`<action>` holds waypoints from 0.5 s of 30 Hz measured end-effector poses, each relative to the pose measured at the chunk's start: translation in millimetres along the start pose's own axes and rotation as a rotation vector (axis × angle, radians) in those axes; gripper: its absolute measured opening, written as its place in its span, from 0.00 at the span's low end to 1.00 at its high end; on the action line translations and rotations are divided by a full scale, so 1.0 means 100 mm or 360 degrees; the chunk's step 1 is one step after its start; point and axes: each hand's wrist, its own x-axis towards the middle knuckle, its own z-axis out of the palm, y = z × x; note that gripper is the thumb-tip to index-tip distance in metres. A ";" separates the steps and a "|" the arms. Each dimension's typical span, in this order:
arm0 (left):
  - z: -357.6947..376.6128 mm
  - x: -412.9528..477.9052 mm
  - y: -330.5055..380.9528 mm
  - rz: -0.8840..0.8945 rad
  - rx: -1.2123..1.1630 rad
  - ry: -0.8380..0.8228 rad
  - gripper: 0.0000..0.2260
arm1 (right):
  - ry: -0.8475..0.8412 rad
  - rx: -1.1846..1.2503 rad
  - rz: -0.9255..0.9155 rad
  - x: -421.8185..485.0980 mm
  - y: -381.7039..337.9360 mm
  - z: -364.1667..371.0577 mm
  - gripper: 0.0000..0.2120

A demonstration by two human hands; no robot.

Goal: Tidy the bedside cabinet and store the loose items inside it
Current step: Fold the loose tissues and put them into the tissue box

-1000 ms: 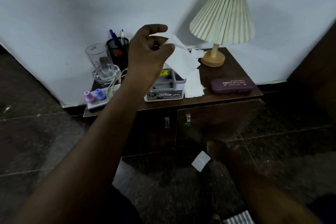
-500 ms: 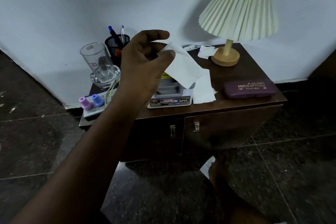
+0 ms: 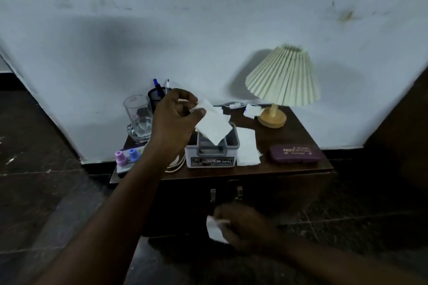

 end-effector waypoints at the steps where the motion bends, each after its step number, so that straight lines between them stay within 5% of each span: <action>1: -0.02 0.00 0.00 0.0021 0.0039 0.0001 0.10 | 0.0154 0.0098 -0.0001 0.03 -0.14 -0.18 0.10; 5: -0.09 -0.06 -0.07 0.0045 0.0204 -0.0068 0.08 | 0.0570 0.0390 0.0039 0.32 -0.63 -1.16 0.13; 15: -0.08 -0.17 -0.03 0.0007 0.0194 -0.0391 0.10 | 0.0288 0.0409 0.0182 0.75 -0.65 -1.60 0.06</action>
